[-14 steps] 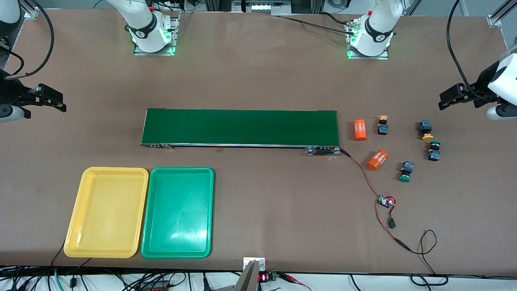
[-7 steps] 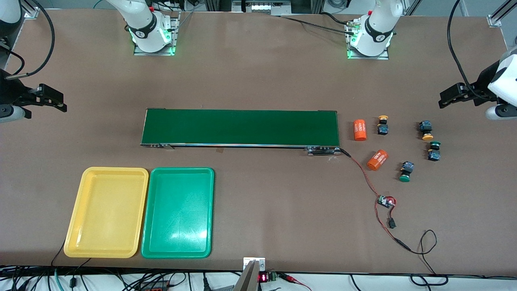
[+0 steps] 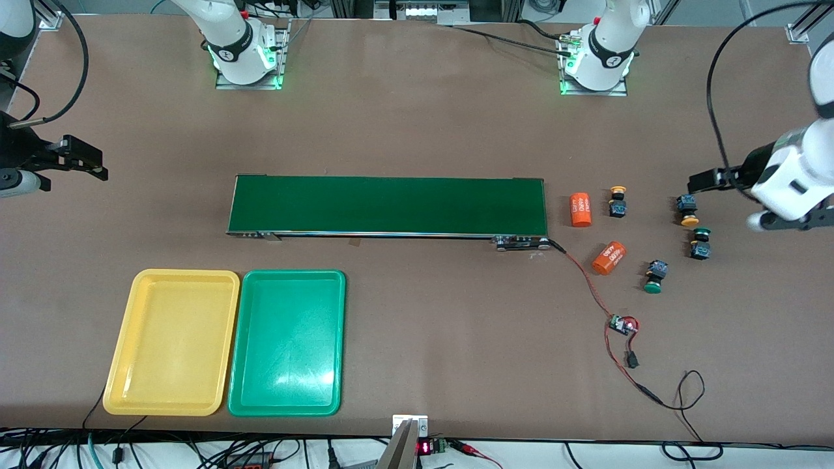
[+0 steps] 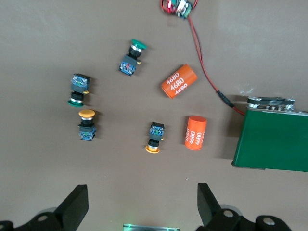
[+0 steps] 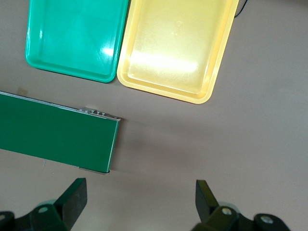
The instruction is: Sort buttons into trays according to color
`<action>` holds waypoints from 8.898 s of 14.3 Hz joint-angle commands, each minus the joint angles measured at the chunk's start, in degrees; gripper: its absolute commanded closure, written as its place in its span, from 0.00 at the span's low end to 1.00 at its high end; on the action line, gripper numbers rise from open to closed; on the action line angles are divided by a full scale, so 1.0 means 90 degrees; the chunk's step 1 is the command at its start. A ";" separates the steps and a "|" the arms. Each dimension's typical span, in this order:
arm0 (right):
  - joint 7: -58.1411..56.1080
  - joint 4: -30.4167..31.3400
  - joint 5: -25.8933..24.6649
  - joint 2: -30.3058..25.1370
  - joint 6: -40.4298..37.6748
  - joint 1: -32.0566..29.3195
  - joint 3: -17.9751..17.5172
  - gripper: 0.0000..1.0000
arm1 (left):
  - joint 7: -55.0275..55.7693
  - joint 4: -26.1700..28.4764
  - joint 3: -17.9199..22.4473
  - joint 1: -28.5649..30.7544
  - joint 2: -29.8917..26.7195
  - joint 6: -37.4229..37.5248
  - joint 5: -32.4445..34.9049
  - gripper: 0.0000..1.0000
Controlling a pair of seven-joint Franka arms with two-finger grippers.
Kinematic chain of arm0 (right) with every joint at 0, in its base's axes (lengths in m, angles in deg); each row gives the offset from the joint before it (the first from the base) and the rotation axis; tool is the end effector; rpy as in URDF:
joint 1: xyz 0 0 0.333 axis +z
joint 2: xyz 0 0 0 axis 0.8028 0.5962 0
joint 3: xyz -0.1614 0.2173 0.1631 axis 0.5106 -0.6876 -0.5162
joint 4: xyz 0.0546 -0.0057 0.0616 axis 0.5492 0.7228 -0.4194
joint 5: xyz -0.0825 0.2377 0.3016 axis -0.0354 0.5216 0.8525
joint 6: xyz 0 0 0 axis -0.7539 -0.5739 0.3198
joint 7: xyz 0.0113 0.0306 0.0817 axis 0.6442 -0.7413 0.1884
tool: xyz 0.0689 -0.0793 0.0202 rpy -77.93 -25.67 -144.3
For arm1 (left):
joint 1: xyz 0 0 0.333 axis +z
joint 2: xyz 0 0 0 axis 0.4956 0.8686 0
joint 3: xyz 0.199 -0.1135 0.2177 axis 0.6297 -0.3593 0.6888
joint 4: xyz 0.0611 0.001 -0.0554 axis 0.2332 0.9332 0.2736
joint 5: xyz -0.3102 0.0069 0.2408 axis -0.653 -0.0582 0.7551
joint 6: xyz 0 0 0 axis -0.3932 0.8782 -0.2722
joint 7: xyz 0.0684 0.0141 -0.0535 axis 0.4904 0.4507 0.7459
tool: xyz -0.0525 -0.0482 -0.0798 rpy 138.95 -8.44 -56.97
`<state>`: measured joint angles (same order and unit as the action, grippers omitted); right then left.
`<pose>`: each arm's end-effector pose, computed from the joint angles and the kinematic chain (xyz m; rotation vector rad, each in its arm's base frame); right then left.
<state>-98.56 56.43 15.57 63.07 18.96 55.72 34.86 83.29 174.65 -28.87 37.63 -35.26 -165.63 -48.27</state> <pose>0.5802 -0.0309 0.5767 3.1183 0.3423 -0.0357 0.5913 0.0194 0.4932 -3.1089 -0.1565 0.4122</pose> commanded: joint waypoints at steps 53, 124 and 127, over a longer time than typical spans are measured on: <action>0.0078 -0.0049 0.0046 0.0018 -0.0125 -0.0101 0.0019 0.00 | -0.2005 -0.0684 -0.0076 0.0584 0.3823 -0.2763 0.0726 0.17; -0.0030 0.3609 0.0378 -0.1377 0.1572 -0.0082 -0.0010 0.00 | -0.0120 0.2380 -0.3182 0.3054 0.2047 -0.2859 0.1459 0.00; 0.0806 0.4471 0.0378 -0.1886 0.1916 0.0074 -0.0117 0.00 | -0.0110 0.3161 -0.3191 0.3152 0.1656 -0.3407 0.1459 0.00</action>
<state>-96.45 89.76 18.28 51.58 33.43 55.11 34.75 82.85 196.61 -56.39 64.74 -15.30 -193.17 -36.08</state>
